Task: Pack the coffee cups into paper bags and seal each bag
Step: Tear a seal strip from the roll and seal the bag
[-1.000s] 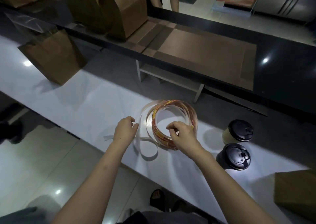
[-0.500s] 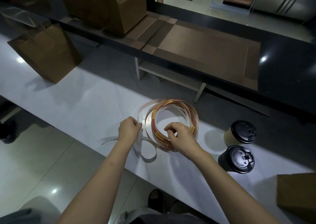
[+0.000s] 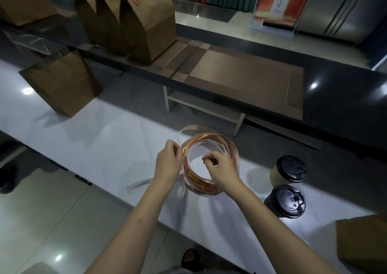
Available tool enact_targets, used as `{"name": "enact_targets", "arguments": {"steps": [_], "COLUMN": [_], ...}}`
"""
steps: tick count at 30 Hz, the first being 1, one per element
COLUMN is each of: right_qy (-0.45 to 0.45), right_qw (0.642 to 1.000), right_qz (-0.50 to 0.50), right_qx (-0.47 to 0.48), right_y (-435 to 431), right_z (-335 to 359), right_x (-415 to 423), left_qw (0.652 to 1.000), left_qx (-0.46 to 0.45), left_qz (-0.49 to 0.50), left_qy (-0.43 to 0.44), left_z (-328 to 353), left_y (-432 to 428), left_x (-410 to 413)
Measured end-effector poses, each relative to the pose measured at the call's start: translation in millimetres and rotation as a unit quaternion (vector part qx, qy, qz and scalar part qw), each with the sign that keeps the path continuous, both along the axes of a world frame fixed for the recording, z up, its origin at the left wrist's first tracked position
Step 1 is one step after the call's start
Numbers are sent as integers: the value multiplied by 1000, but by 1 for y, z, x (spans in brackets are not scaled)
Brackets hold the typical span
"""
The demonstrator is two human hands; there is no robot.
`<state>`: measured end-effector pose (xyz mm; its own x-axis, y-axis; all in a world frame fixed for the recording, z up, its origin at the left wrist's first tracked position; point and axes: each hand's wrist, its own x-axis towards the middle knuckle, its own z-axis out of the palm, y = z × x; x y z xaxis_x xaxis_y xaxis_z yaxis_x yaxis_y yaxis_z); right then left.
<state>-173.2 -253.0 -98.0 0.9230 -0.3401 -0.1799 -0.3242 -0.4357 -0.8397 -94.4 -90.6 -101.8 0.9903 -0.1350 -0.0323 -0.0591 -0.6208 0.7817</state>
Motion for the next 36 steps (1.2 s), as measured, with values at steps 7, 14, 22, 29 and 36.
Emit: {"name": "enact_targets", "arguments": {"steps": [7,14,22,29,36], "right_qy": [-23,18,23,7,-16], "right_qw": [974,921,901,929,961], "right_qz": [-128,-155,-129,-137,-116], "right_qx": [187,357,412,345,249], "right_y": [-13,-26,-23,-27,-34], "right_z": [17,21,19,21,26], "right_x": [15,22,20,19,3], "left_qw": [982,937,919,934,970], "left_qx": [-7,19,41,77,50], "left_qz": [-108,-217,-261,-248,-194], "left_qy": [-152,-274,-293,-247,-137], "left_z": [19,4,5,4,0], "left_y": [-22,-33,-30,-24,-21], "left_x": [-25,-42,-49,-53,-50]}}
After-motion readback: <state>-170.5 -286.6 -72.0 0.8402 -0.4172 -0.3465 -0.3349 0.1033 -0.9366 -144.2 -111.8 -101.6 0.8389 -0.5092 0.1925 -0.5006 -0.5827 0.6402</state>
